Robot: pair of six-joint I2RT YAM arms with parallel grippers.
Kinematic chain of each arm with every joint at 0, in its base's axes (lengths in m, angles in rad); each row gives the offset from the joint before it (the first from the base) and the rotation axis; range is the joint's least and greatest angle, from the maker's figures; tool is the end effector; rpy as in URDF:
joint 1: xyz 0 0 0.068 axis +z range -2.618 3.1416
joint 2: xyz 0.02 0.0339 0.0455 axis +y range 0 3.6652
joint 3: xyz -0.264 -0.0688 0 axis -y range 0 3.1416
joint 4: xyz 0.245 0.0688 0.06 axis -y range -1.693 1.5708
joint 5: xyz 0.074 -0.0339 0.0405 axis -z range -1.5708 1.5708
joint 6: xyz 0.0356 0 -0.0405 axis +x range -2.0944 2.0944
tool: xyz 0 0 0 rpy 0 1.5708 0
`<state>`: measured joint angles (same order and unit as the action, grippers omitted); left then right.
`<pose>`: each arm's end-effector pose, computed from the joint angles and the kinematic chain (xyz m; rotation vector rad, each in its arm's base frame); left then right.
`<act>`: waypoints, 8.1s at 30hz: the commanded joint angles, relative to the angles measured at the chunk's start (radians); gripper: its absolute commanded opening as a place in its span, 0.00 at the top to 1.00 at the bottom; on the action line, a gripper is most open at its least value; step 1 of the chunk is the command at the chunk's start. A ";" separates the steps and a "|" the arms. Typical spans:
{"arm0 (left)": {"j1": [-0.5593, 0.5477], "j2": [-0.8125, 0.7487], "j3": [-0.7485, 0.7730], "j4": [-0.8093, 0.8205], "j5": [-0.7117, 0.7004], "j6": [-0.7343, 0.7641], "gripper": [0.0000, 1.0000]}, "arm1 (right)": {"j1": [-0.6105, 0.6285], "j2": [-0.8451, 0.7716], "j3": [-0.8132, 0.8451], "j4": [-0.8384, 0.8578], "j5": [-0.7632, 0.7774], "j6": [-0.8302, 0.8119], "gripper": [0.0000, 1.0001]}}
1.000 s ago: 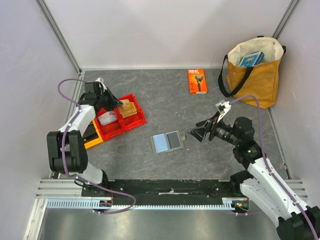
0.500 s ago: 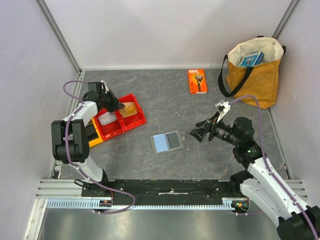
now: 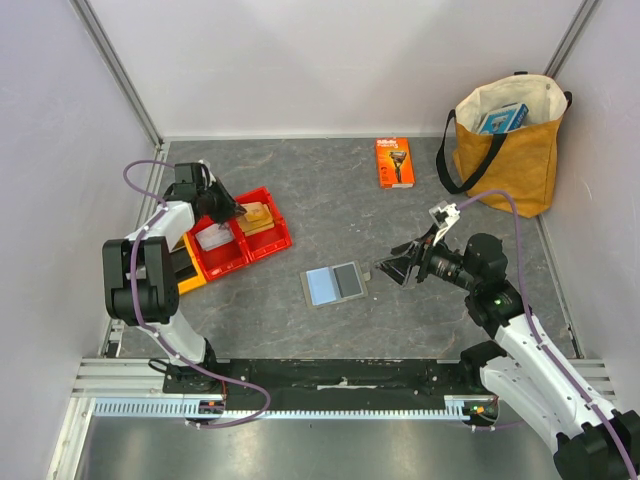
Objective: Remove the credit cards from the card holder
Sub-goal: Place the credit card in the storage box, then remove the credit card from the card holder.
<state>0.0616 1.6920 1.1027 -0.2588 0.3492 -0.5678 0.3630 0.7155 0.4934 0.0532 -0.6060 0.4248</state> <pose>0.3601 0.0100 0.2087 -0.6030 2.3800 -0.6502 0.1561 0.0810 0.2739 -0.4141 1.7925 1.0897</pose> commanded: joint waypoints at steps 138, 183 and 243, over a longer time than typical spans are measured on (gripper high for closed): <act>-0.845 -0.161 -0.394 0.141 -0.315 -0.104 0.71 | 0.335 0.877 0.376 -0.204 0.519 -0.037 0.59; -0.855 -0.161 -0.382 0.128 -0.314 -0.087 0.71 | 0.335 0.865 0.375 -0.199 0.492 -0.050 0.63; -0.856 -0.149 -0.380 0.128 -0.312 -0.080 0.71 | 0.338 0.914 0.372 -0.194 0.502 -0.064 0.61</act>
<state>-0.7876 1.5253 0.7109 -0.0849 0.0525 -0.6903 0.6968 1.6150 0.8371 -0.1654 -0.0944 0.3759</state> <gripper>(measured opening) 0.288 0.380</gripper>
